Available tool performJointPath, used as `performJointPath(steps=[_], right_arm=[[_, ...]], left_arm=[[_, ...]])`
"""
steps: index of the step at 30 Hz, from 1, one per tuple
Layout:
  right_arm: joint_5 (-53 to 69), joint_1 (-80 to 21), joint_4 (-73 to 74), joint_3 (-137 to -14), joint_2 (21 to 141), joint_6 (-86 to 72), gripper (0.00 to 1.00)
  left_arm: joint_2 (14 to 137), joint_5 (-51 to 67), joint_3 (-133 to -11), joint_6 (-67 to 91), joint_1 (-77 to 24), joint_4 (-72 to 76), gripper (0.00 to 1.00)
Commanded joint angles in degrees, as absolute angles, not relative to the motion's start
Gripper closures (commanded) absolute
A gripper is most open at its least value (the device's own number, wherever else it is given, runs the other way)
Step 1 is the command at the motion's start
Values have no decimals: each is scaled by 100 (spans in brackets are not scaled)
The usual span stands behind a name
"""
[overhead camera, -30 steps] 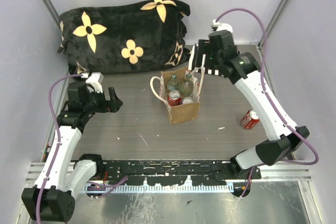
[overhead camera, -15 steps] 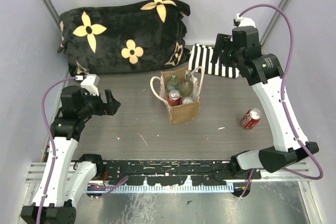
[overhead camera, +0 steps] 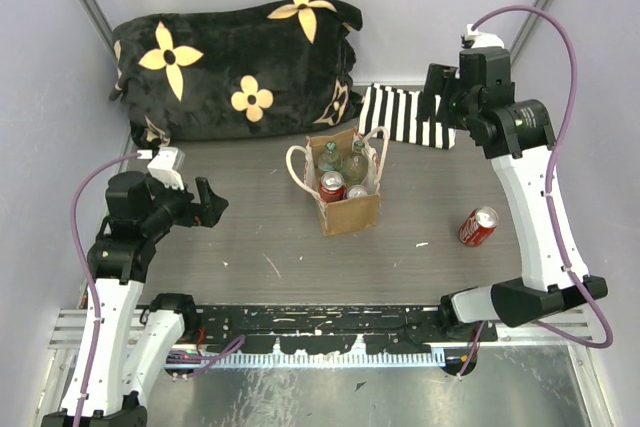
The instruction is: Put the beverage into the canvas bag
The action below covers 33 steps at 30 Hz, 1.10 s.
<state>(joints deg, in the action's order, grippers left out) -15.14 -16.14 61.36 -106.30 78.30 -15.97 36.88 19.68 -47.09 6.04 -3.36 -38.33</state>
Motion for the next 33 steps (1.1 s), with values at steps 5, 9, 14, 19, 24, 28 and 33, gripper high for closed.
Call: performJointPath(steps=[5,9,14,19,24,28,33], right_arm=[[-681,-466,5914,-11120,8261,-1193,14],[-109,305,5591,-10778,8259,-1407,13],[305,1251,5089,-9976,8095,-1659,13],[501,1475,4849,-9424,7935,-1740,13],[360,1490,4805,-9054,7668,-1607,13],[165,1490,4807,-8737,7518,-1494,13],[-5,1503,4913,-8739,7590,-1448,12]], left_arm=[[3759,2210,-5018,286,-308,-4354,2],[3749,2164,-5001,183,-312,-4498,2],[3763,2063,-5007,271,-310,-4519,2],[3896,2000,-5231,129,-312,-4701,2],[4021,2000,-5369,-14,-312,-4837,2],[4090,1949,-5279,-26,-314,-4528,2],[4228,1968,-5096,100,-309,-4073,2]])
